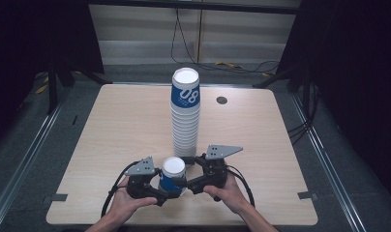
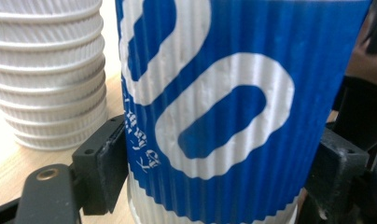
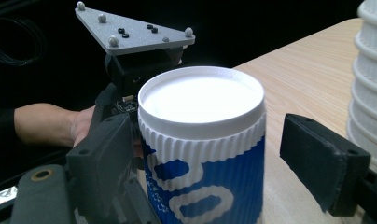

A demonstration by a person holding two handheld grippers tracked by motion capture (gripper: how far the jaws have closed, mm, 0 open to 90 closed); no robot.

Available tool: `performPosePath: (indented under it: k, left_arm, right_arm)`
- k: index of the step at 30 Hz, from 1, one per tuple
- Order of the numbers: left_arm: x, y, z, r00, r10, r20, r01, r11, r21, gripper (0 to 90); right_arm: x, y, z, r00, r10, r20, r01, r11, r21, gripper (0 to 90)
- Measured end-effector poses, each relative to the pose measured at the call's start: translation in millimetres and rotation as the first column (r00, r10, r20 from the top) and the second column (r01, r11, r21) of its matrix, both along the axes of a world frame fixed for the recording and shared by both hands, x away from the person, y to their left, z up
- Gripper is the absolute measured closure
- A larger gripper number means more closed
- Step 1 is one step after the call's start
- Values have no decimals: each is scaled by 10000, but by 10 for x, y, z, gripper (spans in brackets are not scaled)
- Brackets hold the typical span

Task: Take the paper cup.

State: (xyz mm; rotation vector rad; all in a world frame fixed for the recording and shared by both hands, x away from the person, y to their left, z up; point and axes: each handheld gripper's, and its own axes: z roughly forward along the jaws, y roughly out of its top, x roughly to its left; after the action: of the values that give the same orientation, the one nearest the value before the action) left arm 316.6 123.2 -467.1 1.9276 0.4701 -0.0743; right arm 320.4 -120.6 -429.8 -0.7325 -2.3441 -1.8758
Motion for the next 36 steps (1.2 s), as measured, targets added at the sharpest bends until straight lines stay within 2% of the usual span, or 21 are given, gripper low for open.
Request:
performPosePath:
  k: [2,6,15,17,23,25,28,31,32,36]
  left_arm:
    - [12,12,3,10000,-24,-90,26,9997,252,194]
    - [17,22,12,9996,-31,-289,42,9991,413,195]
    - [37,51,73,10000,-42,-11,43,9947,1026,197]
    - [43,52,85,9999,-63,-92,73,9942,1077,198]
    - [47,42,114,9999,-101,60,91,9892,1465,199]
    - [57,28,121,9998,-163,-142,184,9863,1637,200]
    - [51,11,142,9999,-147,-39,152,9789,2039,201]
    - [56,1,145,9999,-149,31,139,9767,2144,203]
    - [63,-10,142,9998,-196,84,170,9714,2366,203]
    - [76,-28,147,9996,-288,57,264,9670,2533,203]
  right_arm:
    - [3,-33,20,9999,-86,-61,86,10000,18,160]
    - [6,-66,25,9998,-137,-107,136,9999,-90,148]
    - [1,-174,42,9999,-112,-131,108,9996,-278,156]
    - [0,-193,48,9998,-132,-149,126,9992,-383,156]
    - [3,-232,39,9996,-44,-268,27,9978,-663,143]
    - [-5,-248,41,9993,-194,-329,161,9951,-974,141]
    - [-4,-261,38,9993,-126,-339,77,9898,-1422,148]
    - [-7,-269,33,9993,-10,-365,-52,9855,-1696,151]
    - [-13,-273,27,9993,38,-385,-111,9815,-1914,149]
    - [3,-273,23,9983,34,-589,-163,9752,-2206,136]
